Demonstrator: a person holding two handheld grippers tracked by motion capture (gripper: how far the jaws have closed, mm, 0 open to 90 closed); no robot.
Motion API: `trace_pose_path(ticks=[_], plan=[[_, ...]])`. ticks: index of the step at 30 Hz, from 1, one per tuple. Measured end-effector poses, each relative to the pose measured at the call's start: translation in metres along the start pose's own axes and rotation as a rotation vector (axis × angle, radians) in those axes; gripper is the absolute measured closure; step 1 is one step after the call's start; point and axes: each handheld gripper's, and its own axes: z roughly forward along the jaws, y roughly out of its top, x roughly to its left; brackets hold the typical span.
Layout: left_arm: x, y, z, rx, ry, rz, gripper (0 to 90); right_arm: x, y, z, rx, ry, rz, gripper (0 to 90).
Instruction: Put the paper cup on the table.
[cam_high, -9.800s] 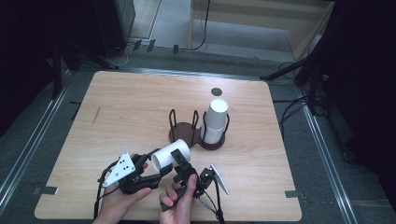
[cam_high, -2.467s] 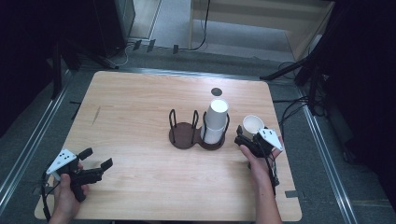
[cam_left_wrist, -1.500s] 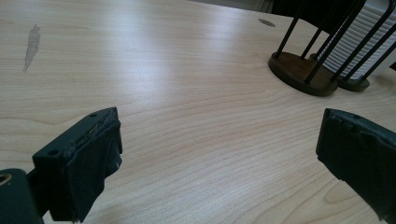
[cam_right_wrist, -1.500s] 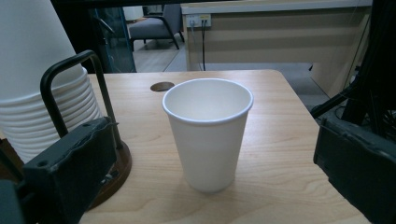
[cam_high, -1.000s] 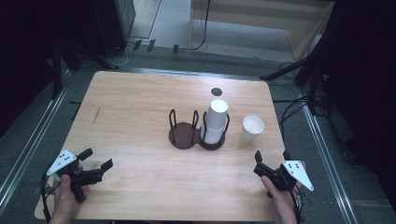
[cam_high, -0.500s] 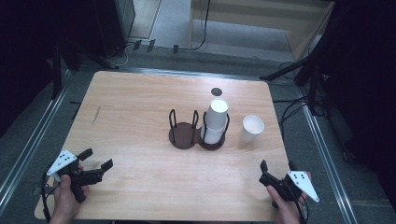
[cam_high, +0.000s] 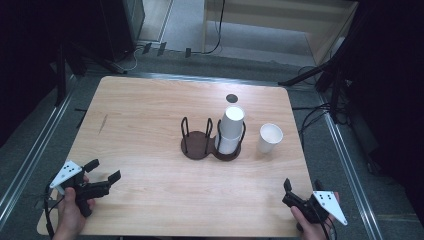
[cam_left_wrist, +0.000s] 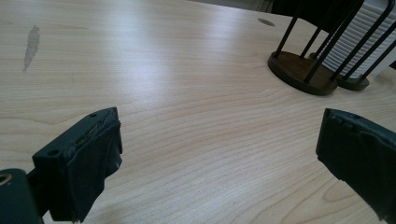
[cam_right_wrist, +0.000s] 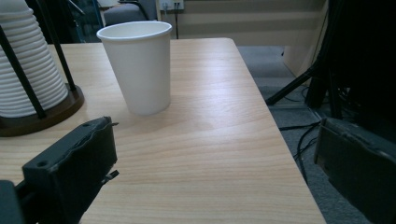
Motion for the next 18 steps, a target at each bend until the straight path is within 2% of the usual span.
trace_pose_path(ticks=[9,15,18], plan=[[0.0001,0.0,0.0,0.0,-0.001,0.0,0.9,-0.0005,-0.0028,-0.0004,0.003,-0.001,-0.007,0.0],[0.0002,0.0001,0.0001,0.0,-0.002,0.0,0.9,-0.0008,-0.0028,-0.0005,0.003,-0.005,0.01,0.0],[0.0004,0.0002,0.0003,0.001,-0.003,-0.003,0.9,0.0006,-0.0028,-0.0004,0.004,-0.007,-0.001,0.0]])
